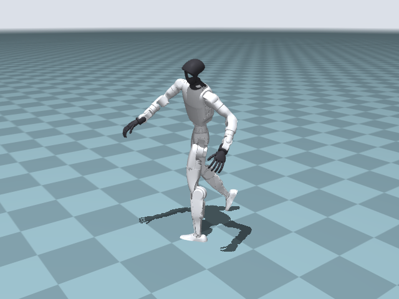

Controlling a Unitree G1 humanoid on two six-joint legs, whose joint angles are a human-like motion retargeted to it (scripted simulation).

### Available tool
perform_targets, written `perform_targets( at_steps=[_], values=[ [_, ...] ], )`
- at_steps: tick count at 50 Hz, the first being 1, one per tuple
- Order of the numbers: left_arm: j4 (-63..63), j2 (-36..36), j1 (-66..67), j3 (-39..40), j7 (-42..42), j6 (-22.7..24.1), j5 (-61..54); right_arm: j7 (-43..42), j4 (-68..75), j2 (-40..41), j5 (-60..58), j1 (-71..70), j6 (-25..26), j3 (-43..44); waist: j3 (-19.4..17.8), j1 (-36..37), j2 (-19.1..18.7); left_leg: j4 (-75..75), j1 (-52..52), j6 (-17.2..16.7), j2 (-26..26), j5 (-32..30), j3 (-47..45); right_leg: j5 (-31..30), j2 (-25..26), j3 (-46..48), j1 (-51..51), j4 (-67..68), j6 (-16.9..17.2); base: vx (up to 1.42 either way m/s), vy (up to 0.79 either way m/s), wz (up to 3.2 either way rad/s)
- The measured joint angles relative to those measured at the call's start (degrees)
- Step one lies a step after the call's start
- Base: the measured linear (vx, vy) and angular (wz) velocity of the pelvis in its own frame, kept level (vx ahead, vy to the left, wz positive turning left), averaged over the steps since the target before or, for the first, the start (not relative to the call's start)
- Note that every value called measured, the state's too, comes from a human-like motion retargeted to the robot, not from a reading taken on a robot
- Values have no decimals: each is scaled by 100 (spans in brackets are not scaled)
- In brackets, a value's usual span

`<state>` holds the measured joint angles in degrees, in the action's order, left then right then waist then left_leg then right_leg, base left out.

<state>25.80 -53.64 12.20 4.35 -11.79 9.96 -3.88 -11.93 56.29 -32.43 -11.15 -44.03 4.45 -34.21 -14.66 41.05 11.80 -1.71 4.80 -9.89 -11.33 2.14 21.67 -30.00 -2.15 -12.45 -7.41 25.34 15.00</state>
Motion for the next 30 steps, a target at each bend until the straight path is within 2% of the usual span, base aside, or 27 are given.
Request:
perform_targets(
  at_steps=[5,10,13,17,21,23,25,28,30],
  values=[
    [1350,-744,433,1324,-342,-252,1063,248,-354,-617,-370,50,-104,-175,-244,213,76,-19,39,-85,-4,2,255,0,188,-88,-107,30,0,6,-11,50],
    [2162,-1844,955,2404,-979,-475,1754,155,-1602,-1679,-1143,175,-246,-694,-333,463,169,-49,153,-134,-212,-20,229,24,308,-52,-203,-343,0,-3,-8,-12],
    [2634,-2419,1136,2981,-1322,-706,1883,-218,-2930,-2476,-1884,311,-292,-883,-364,615,333,-93,266,-197,-431,-1,69,348,355,302,-10,-183,0,-9,-16,-62],
    [3262,-2705,1250,3738,-1729,-1041,1106,-894,-4919,-3248,-2249,986,-187,-554,-289,575,550,-144,296,-4,-301,-95,-368,892,-102,571,-52,-443,0,-15,10,-92],
    [3891,-2523,1047,4454,-2035,-1117,-1046,-1284,-6820,-3442,-2103,2129,-186,476,-260,365,1066,-247,154,173,-88,-51,-1095,1726,-844,1438,72,-192,0,-14,-3,-148],
    [4276,-2300,849,4740,-2284,-1069,-2177,-1336,-7614,-3377,-1886,2710,-285,1073,-129,225,1296,-391,55,161,-226,63,-1581,2148,-1070,1990,248,89,0,-16,-20,-222],
    [4656,-1899,686,4836,-2690,-997,-3098,-1270,-8189,-3280,-1694,3209,-345,1518,-21,-66,1498,-570,-136,203,-194,159,-2111,2578,-1423,2518,163,66,-175,-15,-20,-239],
    [5058,-968,276,4489,-3174,-903,-3651,-1192,-8747,-3096,-1369,3767,-434,2102,311,-642,1672,-967,-496,108,-417,329,-3067,3210,-1699,3096,145,138,-271,-17,-31,-281],
    [5181,-166,-243,3853,-3263,-868,-3692,-1087,-8923,-3009,-1229,3994,-443,2402,607,-1157,1674,-1288,-756,22,-605,379,-3705,3583,-1752,3195,104,35,-332,-18,-41,-301]
  ],
)
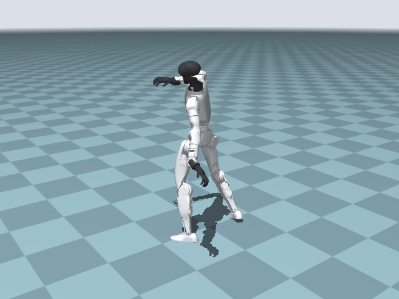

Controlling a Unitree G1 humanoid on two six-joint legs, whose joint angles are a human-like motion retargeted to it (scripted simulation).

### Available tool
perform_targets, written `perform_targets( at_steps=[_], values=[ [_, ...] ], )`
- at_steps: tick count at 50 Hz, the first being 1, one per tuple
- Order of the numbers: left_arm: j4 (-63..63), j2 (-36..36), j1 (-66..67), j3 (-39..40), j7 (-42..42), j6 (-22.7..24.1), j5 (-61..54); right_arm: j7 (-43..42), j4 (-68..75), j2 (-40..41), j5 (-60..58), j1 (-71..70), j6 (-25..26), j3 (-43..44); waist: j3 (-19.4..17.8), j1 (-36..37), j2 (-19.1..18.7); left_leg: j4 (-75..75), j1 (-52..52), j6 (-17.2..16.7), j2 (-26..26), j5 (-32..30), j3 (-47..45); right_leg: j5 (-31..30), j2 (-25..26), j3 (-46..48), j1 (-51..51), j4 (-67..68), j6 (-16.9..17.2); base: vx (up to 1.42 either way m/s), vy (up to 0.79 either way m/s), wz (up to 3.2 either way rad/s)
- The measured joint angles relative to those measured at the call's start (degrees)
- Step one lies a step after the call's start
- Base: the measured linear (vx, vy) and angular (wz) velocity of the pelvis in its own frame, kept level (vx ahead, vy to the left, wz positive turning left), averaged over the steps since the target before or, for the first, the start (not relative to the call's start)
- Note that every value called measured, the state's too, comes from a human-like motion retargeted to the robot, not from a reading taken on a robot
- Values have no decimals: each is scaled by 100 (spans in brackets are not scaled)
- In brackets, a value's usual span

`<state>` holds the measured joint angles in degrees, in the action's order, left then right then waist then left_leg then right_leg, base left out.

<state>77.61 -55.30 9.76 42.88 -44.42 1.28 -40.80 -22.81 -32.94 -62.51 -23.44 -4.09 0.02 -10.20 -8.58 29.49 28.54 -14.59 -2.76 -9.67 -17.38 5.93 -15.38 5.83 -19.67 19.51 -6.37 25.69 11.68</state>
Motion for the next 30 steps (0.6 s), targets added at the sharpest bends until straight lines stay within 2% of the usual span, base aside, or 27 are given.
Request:
perform_targets(
  at_steps=[5,7,9,12,14,15,17,19,22,25,30],
  values=[
    [-112,1822,-2345,-1967,364,-24,243,308,321,274,-78,301,191,566,813,-1470,-485,-910,-596,17,-530,-342,-921,552,321,-918,-59,-336,-77,-12,-49,-274],
    [-504,2187,-3467,-2383,510,-12,158,405,643,421,-93,476,271,831,1042,-2101,-840,-1301,-737,79,-730,-688,-741,582,598,-1404,-182,-440,-100,-5,-49,-218],
    [-1192,2313,-4510,-2854,668,127,-41,406,977,456,52,751,295,1209,1104,-2737,-1306,-1669,-838,45,-904,-1108,-204,511,958,-1789,-423,-576,-121,-3,-45,-192],
    [-2212,1998,-6104,-3765,1062,412,-45,349,1604,526,345,1301,314,1807,1214,-3527,-1905,-1920,-841,-176,-824,-1895,875,289,1415,-2369,-501,-757,-59,0,-38,-203],
    [-2920,1513,-7068,-4625,1470,569,151,378,2121,611,566,1672,396,2170,1378,-3910,-2144,-1811,-866,-409,-483,-2444,1527,161,1535,-2805,-332,-830,17,3,-29,-221],
    [-3302,1226,-7483,-5073,1671,656,272,353,2377,639,655,1864,430,2366,1435,-4107,-2236,-1716,-919,-533,-251,-2695,1834,115,1530,-3006,-276,-873,56,4,-16,-202],
    [-4096,652,-8336,-5974,1990,802,580,326,2990,622,764,2122,504,2815,1470,-4429,-2291,-1455,-1074,-533,436,-3137,2196,121,1209,-3419,-168,-898,207,6,-2,-189],
    [-4876,144,-9220,-6899,2231,917,911,298,3615,643,839,2315,566,3258,1449,-4639,-2494,-1255,-1225,-533,861,-3420,2443,99,1094,-3841,-53,-979,276,9,3,-185],
    [-5937,-359,-10371,-8141,2507,1072,1315,153,4360,801,1150,2595,621,3820,1439,-4923,-2969,-1124,-1278,-533,1130,-3579,2678,25,1170,-4334,167,-1148,250,10,1,-143],
    [-6786,-524,-11325,-9176,2676,1167,1602,-111,4858,1203,2093,2784,455,4201,1414,-5213,-3379,-1049,-1169,-533,1169,-3593,2732,-56,1298,-4615,442,-1269,172,3,-4,-76],
    [-7844,-446,-12306,-10225,2852,1157,2431,-102,5316,2166,4173,2868,-171,4284,1213,-5672,-3606,-824,-975,-533,1048,-3573,2474,-179,1350,-4690,787,-1324,150,-8,-9,-6]
  ],
)
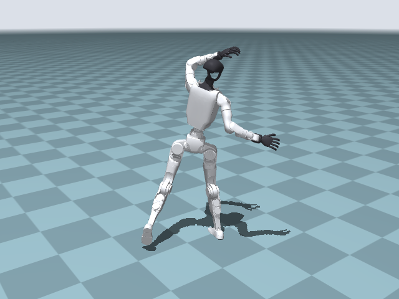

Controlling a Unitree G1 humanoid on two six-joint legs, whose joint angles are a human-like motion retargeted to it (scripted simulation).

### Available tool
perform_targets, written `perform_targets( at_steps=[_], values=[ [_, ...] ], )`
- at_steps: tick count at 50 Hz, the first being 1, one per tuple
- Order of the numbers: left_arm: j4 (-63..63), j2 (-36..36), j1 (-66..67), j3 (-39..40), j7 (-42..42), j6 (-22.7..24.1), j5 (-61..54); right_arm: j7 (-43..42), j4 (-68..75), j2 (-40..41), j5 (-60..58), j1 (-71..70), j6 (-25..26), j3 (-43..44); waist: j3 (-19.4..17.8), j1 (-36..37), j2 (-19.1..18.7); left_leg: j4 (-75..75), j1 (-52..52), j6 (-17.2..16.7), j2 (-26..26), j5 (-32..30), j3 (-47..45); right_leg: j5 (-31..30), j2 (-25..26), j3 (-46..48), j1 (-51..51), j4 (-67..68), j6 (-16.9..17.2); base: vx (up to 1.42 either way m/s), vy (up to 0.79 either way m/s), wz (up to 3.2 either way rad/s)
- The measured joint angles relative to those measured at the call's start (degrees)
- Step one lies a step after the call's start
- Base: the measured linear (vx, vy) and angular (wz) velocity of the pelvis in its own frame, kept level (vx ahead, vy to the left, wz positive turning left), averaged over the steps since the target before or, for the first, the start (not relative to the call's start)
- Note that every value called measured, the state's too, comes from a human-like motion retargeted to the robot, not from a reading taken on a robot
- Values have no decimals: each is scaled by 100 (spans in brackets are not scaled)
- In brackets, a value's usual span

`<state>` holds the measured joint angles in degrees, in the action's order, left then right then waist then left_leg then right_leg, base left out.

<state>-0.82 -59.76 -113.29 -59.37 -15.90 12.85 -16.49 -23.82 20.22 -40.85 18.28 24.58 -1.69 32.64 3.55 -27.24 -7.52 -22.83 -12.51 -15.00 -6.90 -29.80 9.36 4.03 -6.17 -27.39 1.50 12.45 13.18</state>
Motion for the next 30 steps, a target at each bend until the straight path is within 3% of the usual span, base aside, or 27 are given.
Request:
perform_targets(
  at_steps=[8,17,25,30],
  values=[
    [-1194,-87,-169,-384,-74,49,1336,245,466,983,1355,-147,-445,-671,-218,-182,64,235,339,0,-535,410,-1109,-106,-84,474,305,-162,-39,-15,-9,50],
    [-1514,-341,254,-276,-490,37,2104,-203,332,1074,766,-678,-478,-1640,-529,333,4,343,526,30,-1619,1801,-2538,-47,174,1615,316,-260,-82,-14,-1,102],
    [-1582,-512,1012,146,-628,162,2342,-436,521,673,-106,-1519,-296,-2565,-686,961,285,1079,696,28,-1674,2737,-3401,46,-239,2829,281,-148,90,-15,19,158],
    [-1718,-459,2304,1214,-650,205,2656,-611,349,651,-1014,-1934,-196,-3042,-841,1578,569,1658,849,72,-1384,3104,-3274,33,-593,3545,151,-132,166,-12,28,151]
  ],
)
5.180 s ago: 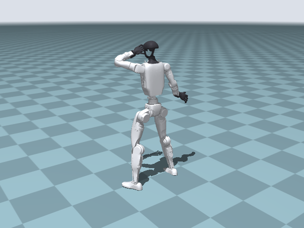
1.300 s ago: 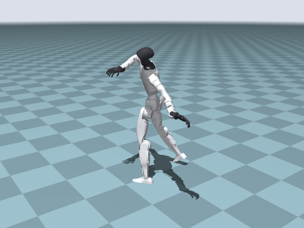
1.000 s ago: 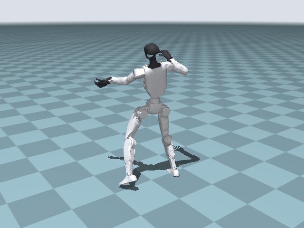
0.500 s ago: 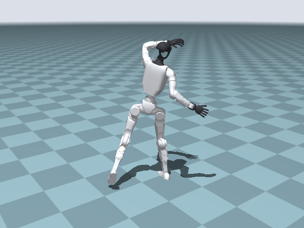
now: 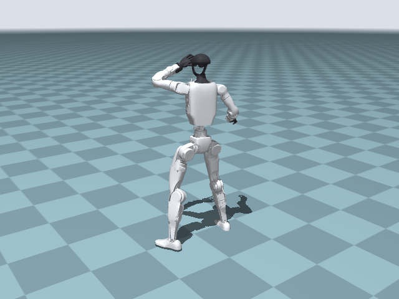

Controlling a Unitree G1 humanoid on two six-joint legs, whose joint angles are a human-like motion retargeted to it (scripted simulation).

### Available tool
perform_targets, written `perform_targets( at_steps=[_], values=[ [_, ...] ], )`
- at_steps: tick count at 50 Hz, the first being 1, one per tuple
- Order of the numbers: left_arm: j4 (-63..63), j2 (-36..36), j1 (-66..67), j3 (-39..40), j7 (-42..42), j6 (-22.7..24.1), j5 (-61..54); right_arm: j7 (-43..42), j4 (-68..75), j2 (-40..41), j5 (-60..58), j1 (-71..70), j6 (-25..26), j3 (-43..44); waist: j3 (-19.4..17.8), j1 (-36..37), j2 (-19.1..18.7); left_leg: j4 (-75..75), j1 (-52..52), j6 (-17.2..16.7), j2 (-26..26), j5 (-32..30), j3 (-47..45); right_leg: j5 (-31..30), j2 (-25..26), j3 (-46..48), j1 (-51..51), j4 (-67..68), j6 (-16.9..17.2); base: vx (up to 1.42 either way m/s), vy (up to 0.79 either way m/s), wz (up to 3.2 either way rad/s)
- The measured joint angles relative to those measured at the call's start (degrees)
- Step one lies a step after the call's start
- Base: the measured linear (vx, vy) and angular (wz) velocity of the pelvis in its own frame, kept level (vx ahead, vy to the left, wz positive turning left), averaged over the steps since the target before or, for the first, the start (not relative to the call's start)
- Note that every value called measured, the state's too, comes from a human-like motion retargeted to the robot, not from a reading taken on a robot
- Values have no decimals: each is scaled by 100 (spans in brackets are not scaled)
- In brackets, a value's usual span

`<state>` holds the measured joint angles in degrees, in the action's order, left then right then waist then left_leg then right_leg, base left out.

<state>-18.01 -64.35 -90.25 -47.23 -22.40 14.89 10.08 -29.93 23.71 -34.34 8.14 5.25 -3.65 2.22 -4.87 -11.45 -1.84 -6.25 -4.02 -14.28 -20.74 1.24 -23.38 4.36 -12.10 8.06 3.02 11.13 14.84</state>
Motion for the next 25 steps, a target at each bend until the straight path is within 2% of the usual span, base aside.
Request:
perform_targets(
  at_steps=[5,10,13,18,23,25],
  values=[
    [-217,395,2386,1458,-181,62,82,462,-263,138,-576,-141,-290,-328,-107,821,439,260,186,137,432,199,594,-97,-427,526,-223,-10,-19,-4,29,116],
    [-242,1018,5384,2867,-411,160,-319,-11,-415,320,-1356,-492,-118,-809,-359,1709,770,481,256,239,854,226,972,-231,-826,937,-436,-88,-137,3,25,76],
    [126,1497,7017,3374,-533,161,-667,-294,-330,463,-1810,-859,91,-1138,-558,2217,923,516,353,282,1047,250,1198,-329,-1003,1222,-572,-157,-204,6,21,74],
    [1704,2269,8837,3672,-594,16,-1211,-724,151,671,-2811,-1756,580,-1848,-867,3092,1092,566,578,317,1236,211,1627,-572,-1144,1736,-740,-226,-253,6,15,80],
    [4089,2862,9685,4108,-38,-163,-2280,-1235,812,936,-3900,-3077,1232,-2684,-1048,3847,1157,713,781,389,1277,61,2109,-862,-1155,2068,-788,-90,-343,7,9,86],
    [5145,3159,9832,4535,271,-317,-2607,-1756,1196,1216,-3908,-3714,1523,-2975,-1082,4071,1180,916,815,446,1298,-110,2263,-1136,-1188,2114,-736,23,-375,7,8,90]
  ],
)
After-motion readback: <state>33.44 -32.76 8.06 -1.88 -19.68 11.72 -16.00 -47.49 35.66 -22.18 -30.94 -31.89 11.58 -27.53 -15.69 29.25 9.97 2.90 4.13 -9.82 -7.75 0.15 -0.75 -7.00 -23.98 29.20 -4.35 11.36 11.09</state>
